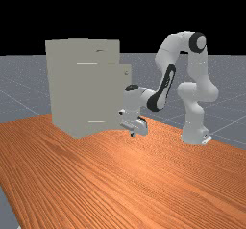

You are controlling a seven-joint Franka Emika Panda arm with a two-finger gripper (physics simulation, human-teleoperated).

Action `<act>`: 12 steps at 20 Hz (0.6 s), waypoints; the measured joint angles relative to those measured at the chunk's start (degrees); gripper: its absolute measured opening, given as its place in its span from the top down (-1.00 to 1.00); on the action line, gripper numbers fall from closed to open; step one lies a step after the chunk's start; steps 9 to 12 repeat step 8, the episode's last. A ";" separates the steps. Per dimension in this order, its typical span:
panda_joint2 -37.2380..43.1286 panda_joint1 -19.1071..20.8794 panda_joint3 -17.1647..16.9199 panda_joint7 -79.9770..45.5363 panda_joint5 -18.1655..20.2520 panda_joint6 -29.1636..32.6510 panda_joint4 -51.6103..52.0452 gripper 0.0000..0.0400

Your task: Close the cabinet door

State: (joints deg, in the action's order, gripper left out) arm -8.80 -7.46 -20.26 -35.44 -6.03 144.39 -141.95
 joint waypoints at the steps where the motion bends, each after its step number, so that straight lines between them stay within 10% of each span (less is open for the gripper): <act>1: -0.05 0.81 -1.29 1.08 -0.05 0.66 -0.36 1.00; 8: -0.87 6.52 -10.88 7.67 -1.13 7.17 -0.92 1.00; 12: -0.87 6.52 -10.88 7.67 -1.13 7.17 -0.92 1.00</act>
